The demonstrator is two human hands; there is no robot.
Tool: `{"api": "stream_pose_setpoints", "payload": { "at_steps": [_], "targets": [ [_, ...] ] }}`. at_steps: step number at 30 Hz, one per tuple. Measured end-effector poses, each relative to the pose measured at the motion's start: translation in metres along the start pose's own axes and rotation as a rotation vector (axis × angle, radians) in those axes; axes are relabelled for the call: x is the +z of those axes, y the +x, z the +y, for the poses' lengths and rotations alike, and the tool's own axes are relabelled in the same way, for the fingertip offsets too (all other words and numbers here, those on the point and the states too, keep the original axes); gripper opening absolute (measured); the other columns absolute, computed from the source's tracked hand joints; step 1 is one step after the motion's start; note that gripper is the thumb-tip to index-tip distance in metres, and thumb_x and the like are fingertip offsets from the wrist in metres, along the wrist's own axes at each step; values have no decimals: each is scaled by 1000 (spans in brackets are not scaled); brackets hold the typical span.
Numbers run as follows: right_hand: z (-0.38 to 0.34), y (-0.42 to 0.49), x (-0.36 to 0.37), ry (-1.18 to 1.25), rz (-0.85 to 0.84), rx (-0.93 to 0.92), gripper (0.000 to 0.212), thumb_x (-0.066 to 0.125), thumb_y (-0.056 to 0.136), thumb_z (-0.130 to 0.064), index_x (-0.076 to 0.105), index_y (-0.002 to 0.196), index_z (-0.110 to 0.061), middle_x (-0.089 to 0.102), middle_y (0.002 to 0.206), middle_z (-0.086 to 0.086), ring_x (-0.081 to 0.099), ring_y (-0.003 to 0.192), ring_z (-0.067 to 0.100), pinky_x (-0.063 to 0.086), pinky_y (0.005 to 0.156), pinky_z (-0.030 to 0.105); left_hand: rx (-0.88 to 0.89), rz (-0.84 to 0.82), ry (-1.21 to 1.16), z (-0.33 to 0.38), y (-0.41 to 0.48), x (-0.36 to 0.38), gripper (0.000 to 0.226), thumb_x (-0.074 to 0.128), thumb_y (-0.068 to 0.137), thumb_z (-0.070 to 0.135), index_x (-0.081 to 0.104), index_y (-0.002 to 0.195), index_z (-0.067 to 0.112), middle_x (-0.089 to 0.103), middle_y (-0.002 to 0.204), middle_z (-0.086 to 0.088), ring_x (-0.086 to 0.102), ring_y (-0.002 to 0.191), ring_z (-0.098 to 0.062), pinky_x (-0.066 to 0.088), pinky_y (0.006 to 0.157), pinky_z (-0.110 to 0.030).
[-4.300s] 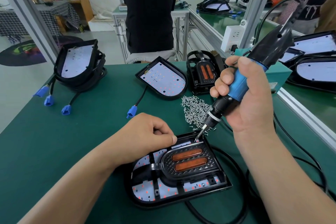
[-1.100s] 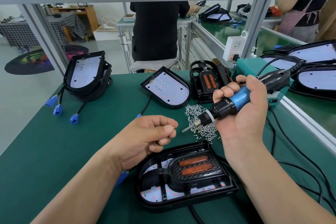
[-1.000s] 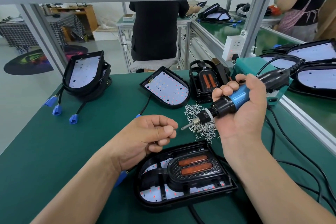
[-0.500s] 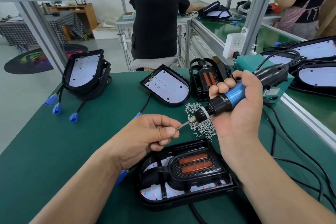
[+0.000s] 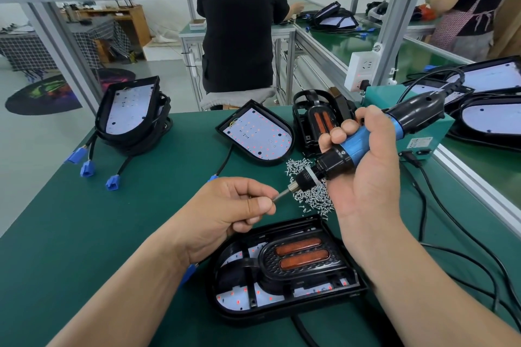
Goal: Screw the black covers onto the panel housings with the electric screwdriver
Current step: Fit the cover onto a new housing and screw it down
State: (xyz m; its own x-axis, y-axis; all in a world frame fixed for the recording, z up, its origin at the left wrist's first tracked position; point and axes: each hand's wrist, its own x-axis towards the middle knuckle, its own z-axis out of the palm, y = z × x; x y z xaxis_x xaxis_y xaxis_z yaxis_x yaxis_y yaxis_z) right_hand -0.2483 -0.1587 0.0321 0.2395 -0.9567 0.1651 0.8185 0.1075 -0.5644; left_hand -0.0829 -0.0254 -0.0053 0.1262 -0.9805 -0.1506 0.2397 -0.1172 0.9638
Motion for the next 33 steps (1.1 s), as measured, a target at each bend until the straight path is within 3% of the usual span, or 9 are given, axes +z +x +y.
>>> {"api": "stream_pose_setpoints", "payload": {
  "at_steps": [7, 16, 20, 24, 27, 30, 33],
  "targets": [
    [5, -2, 0, -85, 26, -3, 34, 71, 102, -39, 52, 114, -12, 57, 81, 0, 58, 69, 17, 57, 75, 36, 41, 84, 92, 0, 0, -4, 16, 83, 76, 11, 84, 91, 16, 74, 79, -8, 47, 57, -9, 36, 50, -15],
    [5, 0, -9, 42, 128, 72, 33, 75, 99, -40, 58, 106, -13, 59, 80, 0, 60, 69, 17, 58, 76, 36, 27, 2, 17, 2, -2, -6, 23, 77, 87, 19, 82, 106, 7, 73, 92, -13, 50, 65, -8, 38, 52, -15],
    [3, 2, -9, 72, 131, 72, 29, 74, 99, -40, 61, 101, -13, 61, 79, 0, 61, 69, 17, 58, 76, 36, -17, 34, 62, 6, -4, -8, 26, 71, 91, 29, 82, 104, 8, 72, 91, -11, 49, 65, -8, 37, 51, -15],
    [1, 1, -8, 62, 111, 73, 23, 74, 99, -34, 62, 99, -14, 59, 80, 0, 59, 68, 16, 58, 76, 37, -113, 50, 406, 17, -12, -25, 24, 71, 98, 32, 83, 96, 12, 64, 77, 0, 42, 60, -7, 32, 50, -16],
    [0, -1, -3, 31, 69, 73, 15, 71, 99, -25, 61, 98, -14, 58, 80, 1, 58, 67, 16, 57, 75, 36, -217, -31, 716, 28, -21, -37, 34, 68, 87, 48, 80, 86, 16, 56, 68, 7, 39, 58, -10, 32, 52, -20],
    [-1, -4, 5, 16, 24, 84, 8, 65, 100, -18, 58, 99, -14, 55, 78, 1, 55, 64, 16, 56, 72, 35, -245, -142, 851, 34, -27, -39, 41, 68, 87, 47, 62, 71, 9, 41, 66, -1, 33, 61, -15, 30, 54, -24],
    [-1, -9, 12, -3, -35, 97, 7, 63, 100, -16, 56, 102, -14, 53, 78, 1, 53, 64, 16, 54, 70, 35, -239, -159, 890, 36, -29, -40, 43, 70, 86, 46, 72, 87, 2, 39, 68, -4, 32, 63, -17, 30, 54, -25]
  ]
}}
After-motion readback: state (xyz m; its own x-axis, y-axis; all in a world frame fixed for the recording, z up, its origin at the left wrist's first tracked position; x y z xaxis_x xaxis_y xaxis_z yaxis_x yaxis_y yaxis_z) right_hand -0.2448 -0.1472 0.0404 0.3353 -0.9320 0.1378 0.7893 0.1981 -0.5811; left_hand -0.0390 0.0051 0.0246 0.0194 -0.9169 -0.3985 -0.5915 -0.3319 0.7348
